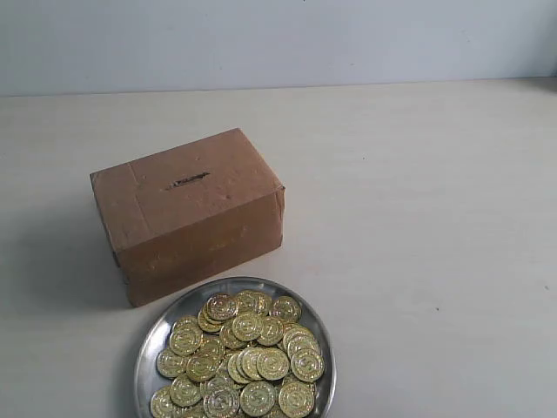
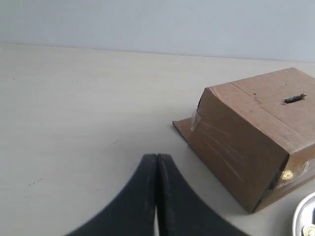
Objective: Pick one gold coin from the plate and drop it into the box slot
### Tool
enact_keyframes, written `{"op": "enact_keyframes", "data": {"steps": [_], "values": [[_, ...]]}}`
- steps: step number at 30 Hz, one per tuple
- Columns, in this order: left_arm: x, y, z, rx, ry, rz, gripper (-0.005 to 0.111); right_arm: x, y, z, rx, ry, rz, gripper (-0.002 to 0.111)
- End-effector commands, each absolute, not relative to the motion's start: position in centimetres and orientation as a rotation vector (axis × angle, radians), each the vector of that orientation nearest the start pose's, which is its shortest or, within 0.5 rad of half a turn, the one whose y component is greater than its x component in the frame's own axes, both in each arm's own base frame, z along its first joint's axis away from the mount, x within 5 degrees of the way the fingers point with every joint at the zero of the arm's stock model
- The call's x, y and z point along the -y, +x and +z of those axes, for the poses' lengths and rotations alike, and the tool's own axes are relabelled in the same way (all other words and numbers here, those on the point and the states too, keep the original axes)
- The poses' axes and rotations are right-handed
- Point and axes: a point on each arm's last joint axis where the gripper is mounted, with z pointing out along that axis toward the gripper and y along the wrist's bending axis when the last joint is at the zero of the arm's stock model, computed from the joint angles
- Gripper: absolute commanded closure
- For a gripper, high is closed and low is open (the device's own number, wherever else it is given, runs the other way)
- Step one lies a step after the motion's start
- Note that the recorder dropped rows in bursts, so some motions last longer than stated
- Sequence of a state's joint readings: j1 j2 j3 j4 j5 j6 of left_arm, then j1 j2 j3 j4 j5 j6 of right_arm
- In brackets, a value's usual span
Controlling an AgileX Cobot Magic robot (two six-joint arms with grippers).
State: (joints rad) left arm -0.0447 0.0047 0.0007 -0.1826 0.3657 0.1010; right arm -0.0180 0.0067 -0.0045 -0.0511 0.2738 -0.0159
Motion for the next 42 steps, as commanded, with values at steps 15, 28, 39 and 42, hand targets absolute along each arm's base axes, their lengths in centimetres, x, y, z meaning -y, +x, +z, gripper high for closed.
{"op": "enact_keyframes", "data": {"steps": [15, 28, 39, 42], "values": [[0.8, 5.3, 18.1, -1.839, 0.022, -0.145, 0.107, 0.1, 5.6, 19.6, -1.67, 0.057, 0.023, 0.108], [0.8, 5.3, 18.1, -1.84, 0.022, -0.145, 0.107, 0.1, 5.6, 21.3, -1.461, 0.291, 0.281, 0.108], [0.8, 5.3, 18.1, -1.84, 0.022, -0.145, 0.107, -0.2, 5.5, 21.5, -1.477, 0.477, 0.519, 0.108], [0.8, 5.3, 18.1, -1.84, 0.022, -0.145, 0.107, -0.9, 4.9, 23.4, -1.546, 0.406, 0.531, 0.108]]}}
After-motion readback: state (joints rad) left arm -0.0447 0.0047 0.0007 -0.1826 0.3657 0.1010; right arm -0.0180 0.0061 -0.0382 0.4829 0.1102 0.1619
